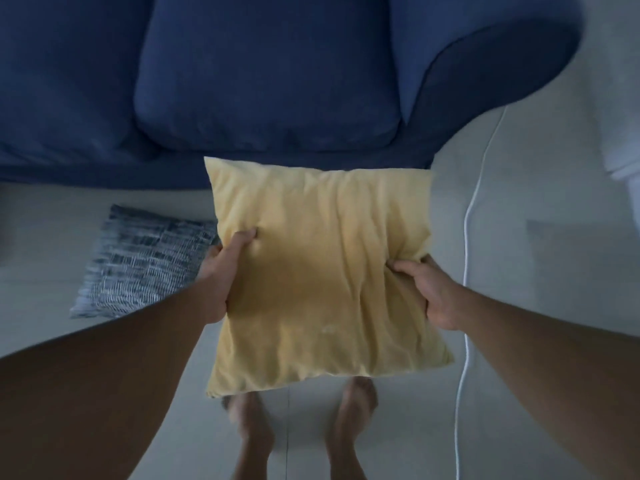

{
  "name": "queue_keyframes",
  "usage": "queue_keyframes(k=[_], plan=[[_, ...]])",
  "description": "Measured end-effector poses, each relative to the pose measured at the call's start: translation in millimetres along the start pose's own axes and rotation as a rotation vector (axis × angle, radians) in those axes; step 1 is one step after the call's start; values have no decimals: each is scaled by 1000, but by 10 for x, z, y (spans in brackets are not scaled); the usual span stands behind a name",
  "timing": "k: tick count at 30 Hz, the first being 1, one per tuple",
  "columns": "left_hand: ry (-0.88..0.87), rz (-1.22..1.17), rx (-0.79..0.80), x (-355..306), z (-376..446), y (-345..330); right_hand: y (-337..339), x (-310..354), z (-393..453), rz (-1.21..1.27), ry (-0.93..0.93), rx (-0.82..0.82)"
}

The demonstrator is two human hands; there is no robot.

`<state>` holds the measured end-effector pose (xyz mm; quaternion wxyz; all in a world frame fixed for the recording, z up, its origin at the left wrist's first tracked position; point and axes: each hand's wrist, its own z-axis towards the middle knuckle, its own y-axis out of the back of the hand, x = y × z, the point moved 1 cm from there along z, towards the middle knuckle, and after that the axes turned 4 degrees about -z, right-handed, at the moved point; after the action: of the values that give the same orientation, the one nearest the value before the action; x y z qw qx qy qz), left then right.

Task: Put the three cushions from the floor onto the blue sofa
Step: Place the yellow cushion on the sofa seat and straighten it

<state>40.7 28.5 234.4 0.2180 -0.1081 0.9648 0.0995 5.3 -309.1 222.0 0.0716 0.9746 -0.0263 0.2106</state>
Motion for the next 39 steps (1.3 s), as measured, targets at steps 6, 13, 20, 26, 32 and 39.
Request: queue_keyframes(k=[6,13,20,26,32,39], plan=[[-160,-33,-61,-876,-920,64,70,887,-841,5,145,27],[-283,-84,-36,-1719,-1830,92,257,1650,-1652,-16,295,-14],[-359,-138,14,-2346,-2737,43,485,2457,-2447,-118,389,-80],[-436,-122,47,-2884,-3339,24,707,3059,-3051,-107,568,-129],[-504,-135,76,-3367,-3648,44,844,3517,-3213,2,555,-50],[-515,-219,107,-3787,-3607,338,416,3998,-3431,-13,671,-66]])
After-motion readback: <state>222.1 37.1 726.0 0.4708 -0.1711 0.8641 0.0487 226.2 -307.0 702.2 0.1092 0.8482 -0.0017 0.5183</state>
